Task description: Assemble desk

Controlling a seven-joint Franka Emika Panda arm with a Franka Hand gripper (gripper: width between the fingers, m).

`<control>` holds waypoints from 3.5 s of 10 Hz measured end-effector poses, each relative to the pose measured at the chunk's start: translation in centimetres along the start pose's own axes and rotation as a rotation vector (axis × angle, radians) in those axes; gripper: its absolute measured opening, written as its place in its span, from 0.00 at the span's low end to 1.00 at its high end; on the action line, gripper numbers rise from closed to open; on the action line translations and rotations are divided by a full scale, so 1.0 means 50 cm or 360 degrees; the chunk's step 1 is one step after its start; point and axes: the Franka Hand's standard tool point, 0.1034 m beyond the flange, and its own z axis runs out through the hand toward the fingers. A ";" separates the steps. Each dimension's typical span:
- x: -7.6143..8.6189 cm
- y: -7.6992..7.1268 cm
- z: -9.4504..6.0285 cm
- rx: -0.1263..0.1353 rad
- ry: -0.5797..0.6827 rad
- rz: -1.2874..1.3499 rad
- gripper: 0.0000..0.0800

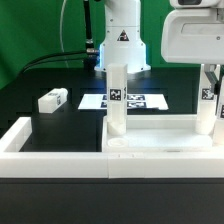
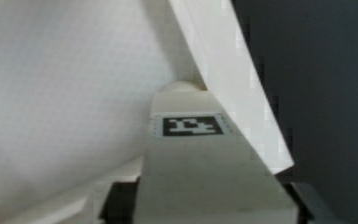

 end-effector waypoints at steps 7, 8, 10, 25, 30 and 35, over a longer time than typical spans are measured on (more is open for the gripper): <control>0.006 0.008 0.001 0.0102 -0.0014 0.0932 0.36; 0.005 0.008 0.001 0.0131 -0.0017 0.1076 0.36; 0.007 0.009 0.001 0.0168 -0.0029 0.1357 0.36; 0.031 0.020 -0.022 0.0198 -0.0051 0.1860 0.67; 0.049 0.038 -0.035 0.0206 0.0014 0.1054 0.81; 0.075 0.043 -0.073 0.0117 0.0048 -0.0003 0.81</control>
Offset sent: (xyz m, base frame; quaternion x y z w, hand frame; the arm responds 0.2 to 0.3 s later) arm 0.0000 0.0000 0.0000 0.0000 0.0000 0.1938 0.9810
